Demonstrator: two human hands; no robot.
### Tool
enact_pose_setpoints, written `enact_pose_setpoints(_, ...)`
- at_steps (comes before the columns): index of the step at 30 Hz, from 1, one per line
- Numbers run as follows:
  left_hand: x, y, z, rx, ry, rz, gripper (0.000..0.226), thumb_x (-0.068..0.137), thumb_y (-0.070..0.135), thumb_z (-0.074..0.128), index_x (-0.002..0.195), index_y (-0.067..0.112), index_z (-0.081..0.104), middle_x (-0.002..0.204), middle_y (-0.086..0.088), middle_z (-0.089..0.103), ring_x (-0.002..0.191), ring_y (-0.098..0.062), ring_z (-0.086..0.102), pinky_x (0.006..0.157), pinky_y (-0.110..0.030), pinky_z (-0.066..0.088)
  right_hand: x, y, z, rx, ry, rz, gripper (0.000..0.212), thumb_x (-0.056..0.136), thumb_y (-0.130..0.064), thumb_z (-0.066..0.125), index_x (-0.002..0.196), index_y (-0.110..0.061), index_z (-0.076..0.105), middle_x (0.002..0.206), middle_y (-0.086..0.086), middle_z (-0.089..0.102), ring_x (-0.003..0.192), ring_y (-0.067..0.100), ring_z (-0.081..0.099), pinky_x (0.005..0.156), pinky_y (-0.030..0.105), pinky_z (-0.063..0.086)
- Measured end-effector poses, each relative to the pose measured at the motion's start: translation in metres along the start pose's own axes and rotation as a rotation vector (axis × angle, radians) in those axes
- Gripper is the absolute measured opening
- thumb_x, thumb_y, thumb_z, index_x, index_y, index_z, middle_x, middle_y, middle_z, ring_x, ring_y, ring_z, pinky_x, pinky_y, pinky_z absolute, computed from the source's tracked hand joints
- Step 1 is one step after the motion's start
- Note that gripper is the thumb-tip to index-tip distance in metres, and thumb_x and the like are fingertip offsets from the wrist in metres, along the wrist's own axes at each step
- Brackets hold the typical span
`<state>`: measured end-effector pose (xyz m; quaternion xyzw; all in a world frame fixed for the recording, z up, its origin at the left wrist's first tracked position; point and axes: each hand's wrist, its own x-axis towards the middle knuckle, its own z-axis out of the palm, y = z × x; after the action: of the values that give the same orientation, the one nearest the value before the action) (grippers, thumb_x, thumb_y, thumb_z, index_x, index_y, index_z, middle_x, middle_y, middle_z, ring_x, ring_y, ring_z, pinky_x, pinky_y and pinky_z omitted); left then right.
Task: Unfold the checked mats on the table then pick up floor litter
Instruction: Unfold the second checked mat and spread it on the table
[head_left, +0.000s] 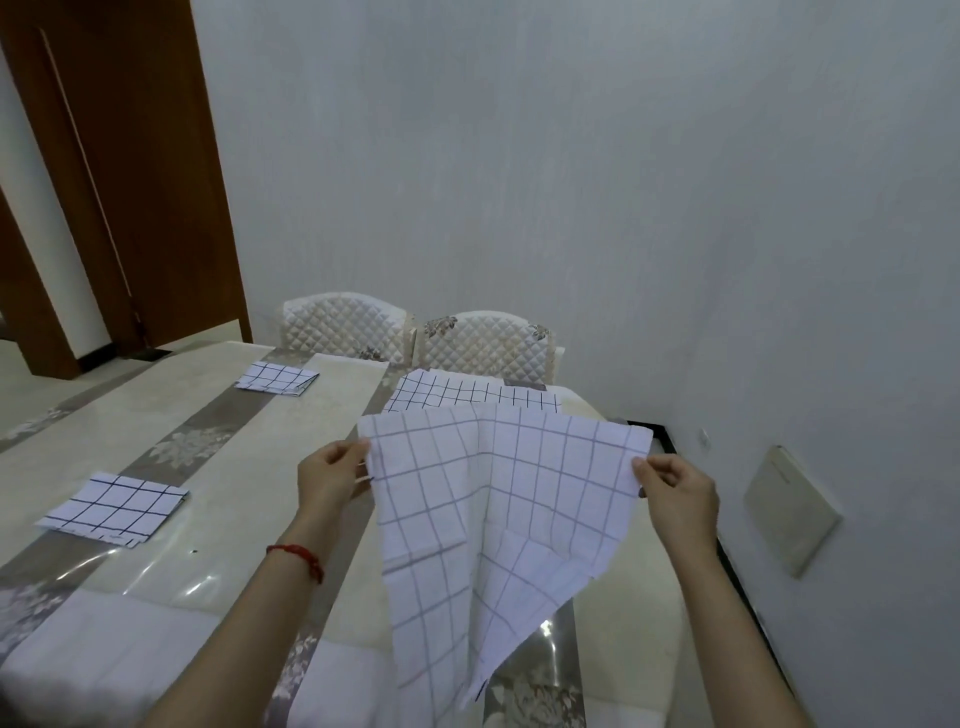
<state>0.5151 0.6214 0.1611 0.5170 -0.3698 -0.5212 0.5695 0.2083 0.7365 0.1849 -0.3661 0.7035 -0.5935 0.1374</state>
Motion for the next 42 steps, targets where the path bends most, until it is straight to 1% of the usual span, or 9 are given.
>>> enact_pose_setpoints(7,0.037,-0.005,-0.006,0.125,0.020,0.018,0.014,0.087,0.014,0.060,0.073,0.011,0.063,0.079,-0.007,0.064,0.075,-0.023,0.060,0.065,-0.030,0.051,0.026,0.009,0.013,-0.130,-0.027,0.064,0.008,0.083,-0.013,0.063,0.081,-0.006,0.067,0.080,0.004,0.064,0.072,0.018,0.055,0.062,0.023,0.039)
enact_pose_setpoints(11,0.066,-0.002,-0.006,0.197,0.050,0.006,0.012,0.086,0.014,0.061,0.087,0.002,0.065,0.091,-0.015,0.064,0.085,-0.029,0.059,0.083,-0.043,0.052,0.049,0.013,0.023,-0.145,-0.034,0.156,0.013,0.084,-0.015,0.063,0.083,-0.002,0.068,0.064,0.003,0.060,0.053,0.017,0.054,0.051,0.022,0.039)
enact_pose_setpoints(16,0.102,0.013,-0.004,0.200,0.055,0.050,0.018,0.085,0.012,0.062,0.096,-0.001,0.065,0.077,-0.008,0.060,0.069,-0.021,0.053,0.069,-0.034,0.048,0.082,0.015,0.030,-0.043,0.040,0.198,0.007,0.085,-0.011,0.062,0.088,-0.006,0.065,0.063,0.006,0.063,0.051,0.016,0.061,0.048,0.026,0.047)
enact_pose_setpoints(21,0.123,0.038,-0.005,0.131,-0.016,0.152,0.011,0.088,0.012,0.058,0.096,0.008,0.063,0.085,-0.005,0.063,0.085,-0.021,0.057,0.068,-0.027,0.047,0.101,0.012,0.027,0.178,0.110,0.118,0.002,0.085,-0.009,0.063,0.084,-0.007,0.064,0.070,0.009,0.065,0.043,0.004,0.063,0.041,0.013,0.049)
enact_pose_setpoints(27,0.107,0.030,-0.040,0.117,-0.085,0.252,0.008,0.088,0.013,0.057,0.092,0.013,0.064,0.089,-0.002,0.065,0.083,-0.016,0.061,0.071,-0.028,0.049,0.055,0.031,0.009,0.434,0.136,0.068,0.013,0.084,-0.003,0.062,0.077,-0.014,0.064,0.062,-0.006,0.072,0.060,0.004,0.069,0.056,0.012,0.054)
enact_pose_setpoints(31,0.078,-0.016,-0.078,0.199,-0.088,0.196,0.014,0.084,0.008,0.062,0.080,0.020,0.068,0.085,-0.001,0.067,0.079,-0.014,0.062,0.069,-0.026,0.048,0.011,0.069,-0.001,0.475,0.135,0.100,0.018,0.081,0.005,0.062,0.074,-0.012,0.065,0.064,-0.007,0.073,0.062,0.003,0.068,0.063,0.012,0.055)
enact_pose_setpoints(35,0.055,-0.071,-0.110,0.294,-0.094,0.070,0.008,0.081,0.004,0.064,0.082,0.011,0.068,0.083,-0.007,0.067,0.079,-0.022,0.061,0.062,-0.023,0.051,-0.021,0.121,-0.006,0.293,0.060,0.221,0.029,0.077,0.014,0.054,0.083,-0.010,0.070,0.069,-0.011,0.073,0.067,0.002,0.066,0.065,0.010,0.054)
enact_pose_setpoints(38,0.045,-0.108,-0.124,0.361,-0.139,-0.049,0.006,0.078,0.006,0.067,0.084,0.008,0.070,0.088,-0.012,0.068,0.081,-0.025,0.063,0.059,-0.022,0.054,-0.037,0.163,-0.007,0.145,-0.010,0.340,0.038,0.075,0.017,0.051,0.089,-0.010,0.072,0.088,0.000,0.074,0.084,0.019,0.064,0.063,0.013,0.053)
enact_pose_setpoints(42,0.041,-0.143,-0.130,0.396,-0.106,-0.183,0.012,0.081,-0.002,0.063,0.083,0.006,0.071,0.091,-0.020,0.066,0.081,-0.031,0.062,0.056,-0.019,0.056,-0.055,0.198,0.003,0.059,-0.058,0.502,0.020,0.085,0.009,0.053,0.095,-0.001,0.068,0.084,0.005,0.068,0.059,0.003,0.062,0.048,0.009,0.049)
